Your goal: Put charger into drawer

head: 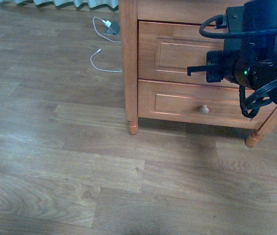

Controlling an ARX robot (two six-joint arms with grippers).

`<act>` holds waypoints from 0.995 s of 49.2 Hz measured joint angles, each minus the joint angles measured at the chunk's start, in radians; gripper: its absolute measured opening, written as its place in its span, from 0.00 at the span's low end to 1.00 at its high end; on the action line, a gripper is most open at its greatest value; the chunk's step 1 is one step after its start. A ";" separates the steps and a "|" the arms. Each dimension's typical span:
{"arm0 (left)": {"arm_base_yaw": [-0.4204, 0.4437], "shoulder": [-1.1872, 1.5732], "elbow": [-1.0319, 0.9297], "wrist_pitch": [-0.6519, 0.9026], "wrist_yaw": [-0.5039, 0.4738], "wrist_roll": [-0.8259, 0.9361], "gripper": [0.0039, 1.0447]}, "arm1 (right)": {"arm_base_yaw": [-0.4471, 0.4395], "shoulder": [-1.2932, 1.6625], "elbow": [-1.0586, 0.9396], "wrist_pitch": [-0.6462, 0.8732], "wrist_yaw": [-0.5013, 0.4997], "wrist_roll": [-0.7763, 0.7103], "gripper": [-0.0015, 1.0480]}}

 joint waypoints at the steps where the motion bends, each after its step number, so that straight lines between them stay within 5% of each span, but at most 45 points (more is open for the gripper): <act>1: 0.000 0.000 0.000 0.000 0.000 0.000 0.95 | 0.000 0.000 0.000 0.000 -0.003 0.000 0.22; 15: 0.000 0.000 0.000 0.000 0.000 0.000 0.95 | -0.006 -0.045 -0.061 -0.004 -0.067 0.030 0.21; 45: 0.000 0.000 0.000 0.000 0.000 0.000 0.95 | -0.015 -0.455 -0.624 -0.047 -0.298 0.019 0.21; 49: 0.000 0.000 0.000 0.000 0.000 0.000 0.95 | -0.016 -0.488 -0.663 -0.051 -0.302 0.006 0.30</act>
